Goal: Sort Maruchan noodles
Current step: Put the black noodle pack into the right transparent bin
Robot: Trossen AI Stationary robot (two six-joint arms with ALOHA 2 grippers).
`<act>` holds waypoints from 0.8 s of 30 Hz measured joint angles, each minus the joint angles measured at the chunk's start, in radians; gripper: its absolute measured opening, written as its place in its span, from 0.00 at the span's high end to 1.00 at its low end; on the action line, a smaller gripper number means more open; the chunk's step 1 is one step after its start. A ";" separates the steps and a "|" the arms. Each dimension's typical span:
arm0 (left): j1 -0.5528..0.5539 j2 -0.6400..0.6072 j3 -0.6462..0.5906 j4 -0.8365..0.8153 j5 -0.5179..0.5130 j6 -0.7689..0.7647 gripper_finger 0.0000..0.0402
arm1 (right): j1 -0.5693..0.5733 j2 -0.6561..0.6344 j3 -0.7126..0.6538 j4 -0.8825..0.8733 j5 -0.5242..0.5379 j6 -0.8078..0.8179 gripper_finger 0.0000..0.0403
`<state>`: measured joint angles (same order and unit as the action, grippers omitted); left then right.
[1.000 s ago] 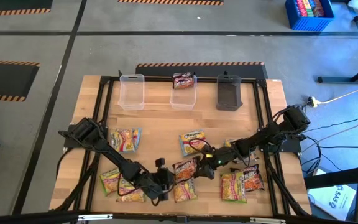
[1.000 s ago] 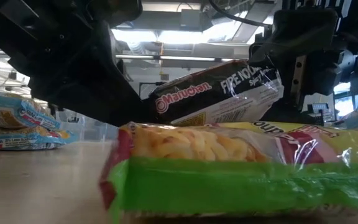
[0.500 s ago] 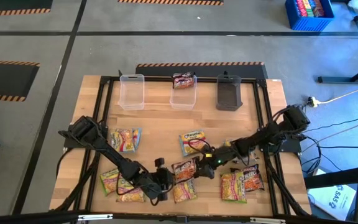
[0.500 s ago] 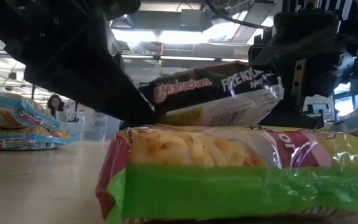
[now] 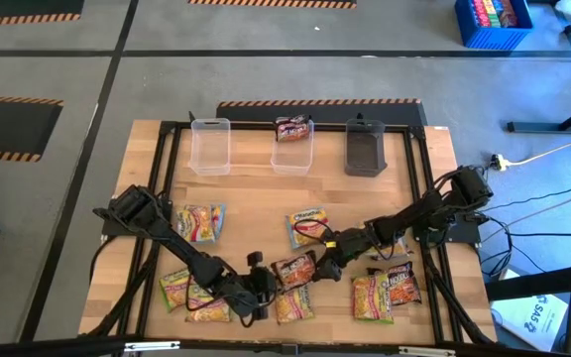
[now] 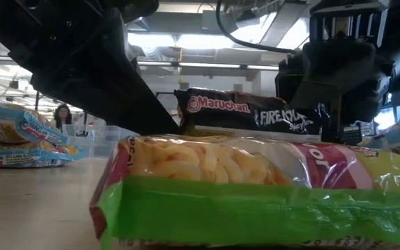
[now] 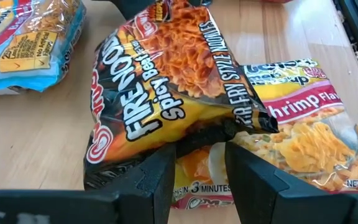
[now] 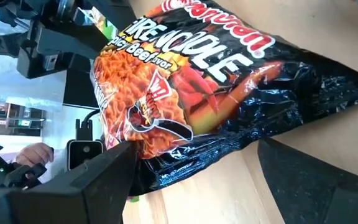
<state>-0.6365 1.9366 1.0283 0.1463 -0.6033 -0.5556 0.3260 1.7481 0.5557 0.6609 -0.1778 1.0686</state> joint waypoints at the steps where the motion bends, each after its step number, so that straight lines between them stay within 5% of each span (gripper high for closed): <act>1: 0.000 0.000 0.000 0.000 0.000 0.000 0.67 | 0.000 0.000 0.001 0.000 0.001 -0.001 0.21; 24: 0.031 0.000 0.000 -0.008 0.027 0.008 0.67 | 0.002 0.000 0.004 0.051 0.018 0.011 0.21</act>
<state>-0.6054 1.9362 1.0286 0.1382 -0.5766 -0.5479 0.3279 1.7477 0.5593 0.7124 -0.1597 1.0792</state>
